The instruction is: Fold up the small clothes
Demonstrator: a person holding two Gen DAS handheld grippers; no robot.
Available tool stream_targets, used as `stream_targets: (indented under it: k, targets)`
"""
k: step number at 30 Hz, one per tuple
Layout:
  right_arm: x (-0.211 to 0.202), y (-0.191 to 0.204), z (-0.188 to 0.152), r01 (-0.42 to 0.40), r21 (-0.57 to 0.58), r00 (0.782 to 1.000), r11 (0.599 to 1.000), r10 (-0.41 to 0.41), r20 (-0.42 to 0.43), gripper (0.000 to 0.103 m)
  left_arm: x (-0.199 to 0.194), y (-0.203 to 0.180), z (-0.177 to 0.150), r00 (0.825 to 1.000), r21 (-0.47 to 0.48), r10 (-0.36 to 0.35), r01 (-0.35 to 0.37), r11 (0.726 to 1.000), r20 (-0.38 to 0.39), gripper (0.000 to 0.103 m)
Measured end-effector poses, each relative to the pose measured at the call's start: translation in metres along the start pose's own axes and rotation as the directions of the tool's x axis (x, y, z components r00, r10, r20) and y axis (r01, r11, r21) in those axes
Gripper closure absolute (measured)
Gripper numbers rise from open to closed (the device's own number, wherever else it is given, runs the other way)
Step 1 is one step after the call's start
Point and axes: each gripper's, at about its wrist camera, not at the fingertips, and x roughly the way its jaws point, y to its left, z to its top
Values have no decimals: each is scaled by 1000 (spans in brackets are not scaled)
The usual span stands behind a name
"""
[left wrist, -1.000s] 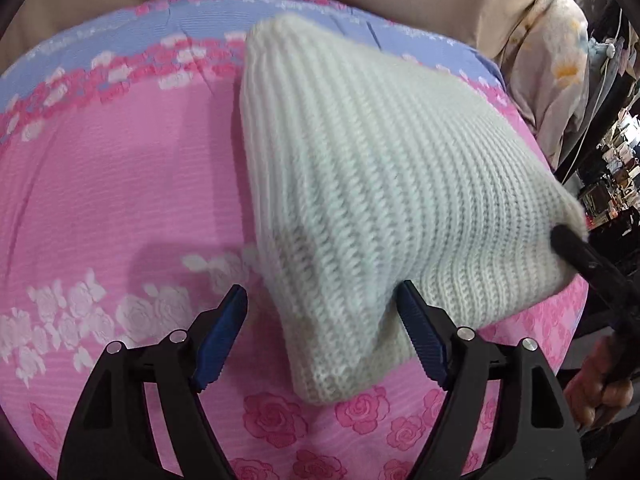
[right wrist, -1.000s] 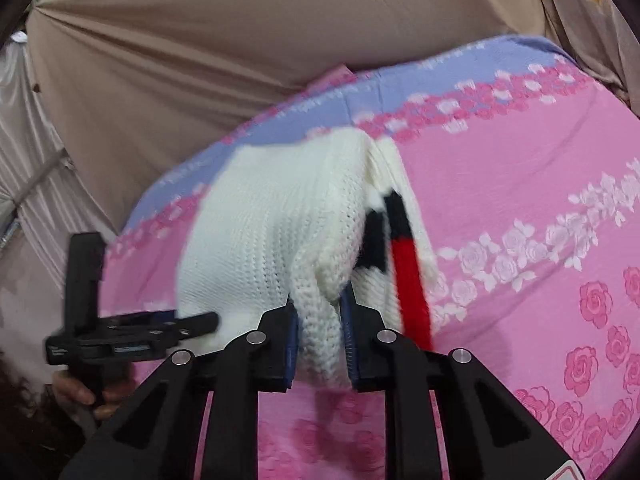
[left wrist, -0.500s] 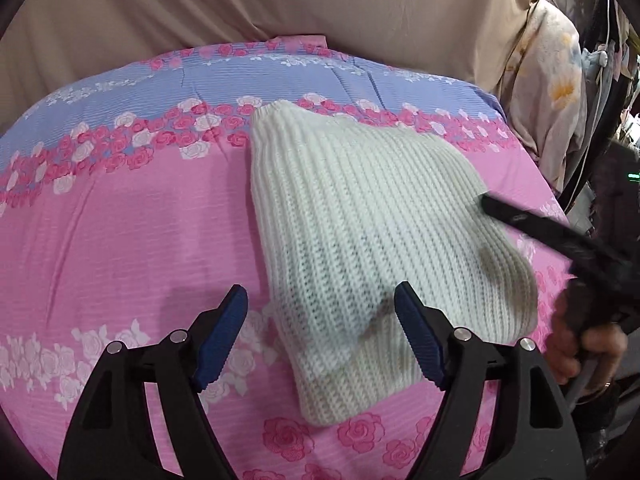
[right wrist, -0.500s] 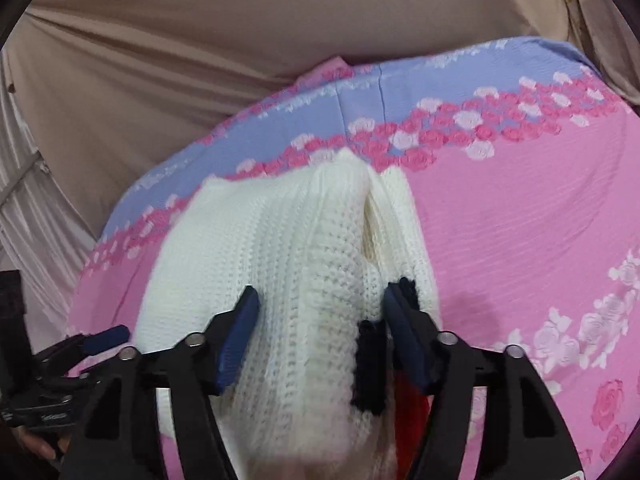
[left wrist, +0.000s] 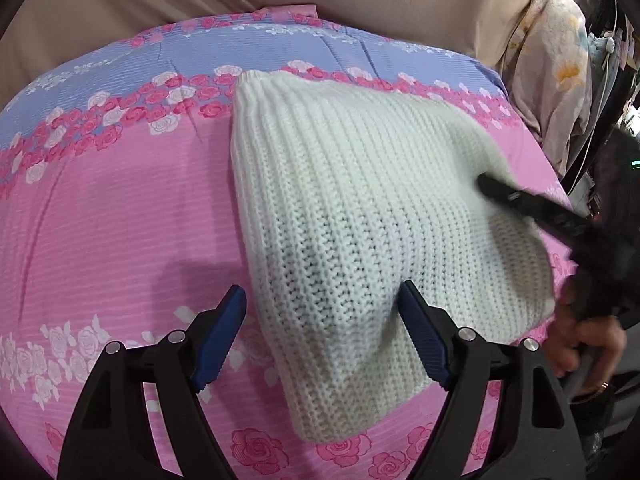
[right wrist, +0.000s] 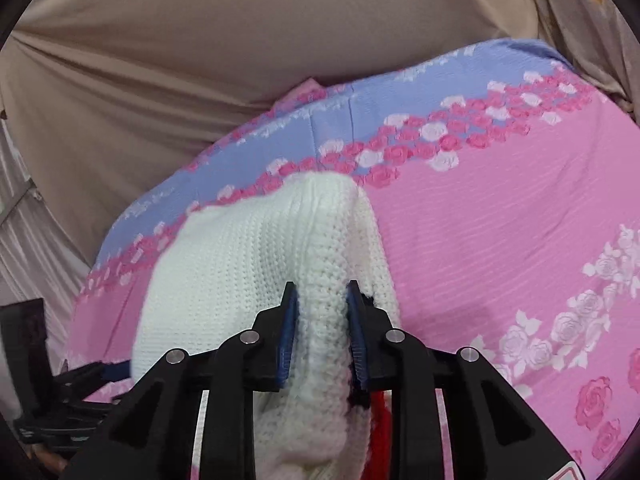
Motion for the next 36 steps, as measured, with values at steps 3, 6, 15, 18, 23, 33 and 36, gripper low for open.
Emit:
stream_targets:
  k: [3,6,15,18,23,33,36]
  targets:
    - [-46,27,-7,-14,-115,998,993,21,61,80,0,1,0,1000,-1,7,-7,1000,0,27]
    - [-50,48,-30,-18,-214,1000,977,14,-20,82,3,1,0,1000,-4,10,-10,1000,-8,27]
    - [-36,20,-52,46,-122,992,991,-60,-114,95,5,-5,-6,1000,8,22,-22,1000,-19,26]
    - [-27,22,-59,104,-188,982,977,-131,-135,96,5,-8,-7,999,19,41,-41,999,-14,26]
    - [-21,21,-60,100,-172,979,980,-128,-156,96,5,-15,-10,997,44,74,-74,996,-9,26]
    - [-46,5,-33,131,-55,988,990,-135,-75,34,-1,-16,-12,999,37,34,-33,999,-33,15]
    - [-30,-6,-29,67,-3,991,998,-67,-115,28,-7,-8,-6,995,-25,-99,99,995,-14,5]
